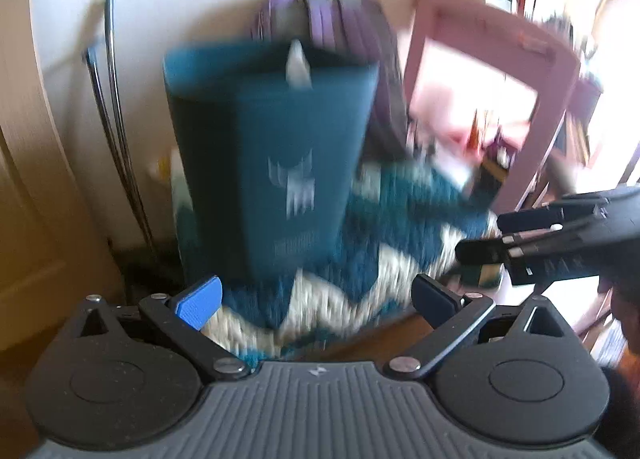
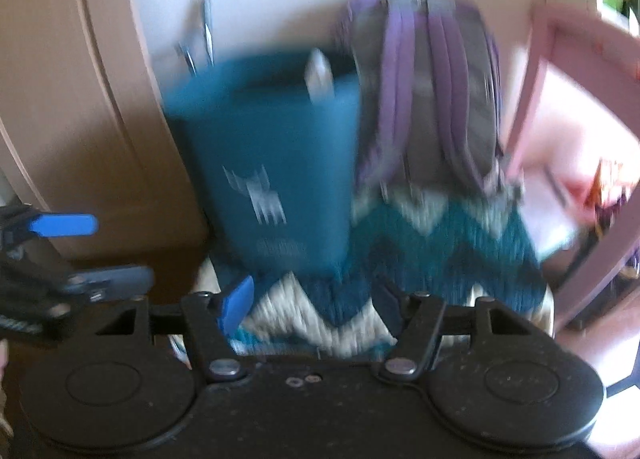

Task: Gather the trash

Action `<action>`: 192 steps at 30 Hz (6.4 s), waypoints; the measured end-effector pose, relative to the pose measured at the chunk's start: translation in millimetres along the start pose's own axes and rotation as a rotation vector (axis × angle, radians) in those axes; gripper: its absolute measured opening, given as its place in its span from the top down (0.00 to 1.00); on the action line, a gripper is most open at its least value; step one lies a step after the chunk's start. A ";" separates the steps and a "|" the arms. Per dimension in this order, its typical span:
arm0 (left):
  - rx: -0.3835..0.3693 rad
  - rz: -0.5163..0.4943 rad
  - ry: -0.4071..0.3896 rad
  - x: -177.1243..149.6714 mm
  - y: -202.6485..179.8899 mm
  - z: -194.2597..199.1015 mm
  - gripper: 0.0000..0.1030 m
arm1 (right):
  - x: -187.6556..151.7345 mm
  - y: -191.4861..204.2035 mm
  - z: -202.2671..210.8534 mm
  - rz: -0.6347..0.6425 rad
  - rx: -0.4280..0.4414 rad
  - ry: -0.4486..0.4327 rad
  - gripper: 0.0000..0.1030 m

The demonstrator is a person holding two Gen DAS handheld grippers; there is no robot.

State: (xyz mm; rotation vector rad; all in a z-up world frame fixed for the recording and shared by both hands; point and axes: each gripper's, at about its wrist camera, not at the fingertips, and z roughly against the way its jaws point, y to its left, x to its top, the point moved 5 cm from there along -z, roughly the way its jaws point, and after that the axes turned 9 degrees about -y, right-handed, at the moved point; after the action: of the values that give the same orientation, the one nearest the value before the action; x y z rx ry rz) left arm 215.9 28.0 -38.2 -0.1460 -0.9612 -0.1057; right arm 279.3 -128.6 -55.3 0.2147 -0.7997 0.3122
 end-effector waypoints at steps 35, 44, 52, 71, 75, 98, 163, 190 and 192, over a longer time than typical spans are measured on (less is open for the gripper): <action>0.030 0.173 1.129 -474.7 5.4 -277.5 0.02 | -386.6 -125.1 -348.5 -0.839 -0.342 0.738 0.37; 0.036 0.267 1.220 -518.6 16.6 -289.7 0.20 | -426.0 -136.6 -374.4 -0.942 -0.377 0.752 0.40; 0.038 0.287 1.246 -532.7 19.6 -292.2 0.56 | -431.8 -135.7 -380.8 -0.937 -0.426 0.736 0.39; 0.060 0.311 1.128 -460.6 30.6 -293.3 0.78 | -357.7 -85.6 -345.6 -0.618 -0.425 0.672 0.81; 0.067 0.334 1.023 -407.7 32.7 -278.9 0.78 | -321.2 -70.1 -313.2 -0.565 -0.400 0.607 0.81; 0.009 0.216 0.313 -127.4 -2.2 -69.2 0.78 | -86.3 -25.2 -62.8 -0.173 -0.072 -0.049 0.81; 0.056 0.128 0.129 173.6 82.5 -184.8 0.76 | 172.2 43.2 -130.2 0.235 0.012 -0.161 0.77; 0.159 0.077 -0.209 183.2 48.4 -36.8 0.20 | 170.5 26.6 -3.7 0.125 0.094 -0.341 0.41; 0.168 0.075 -0.229 180.1 44.7 -24.0 0.19 | 168.7 26.8 7.3 0.121 0.101 -0.352 0.39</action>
State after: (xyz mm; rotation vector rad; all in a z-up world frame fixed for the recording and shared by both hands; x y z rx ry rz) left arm 344.6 63.5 92.9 -0.0398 -1.1872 0.0625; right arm 375.4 -73.4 74.8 0.3217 -1.1491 0.4362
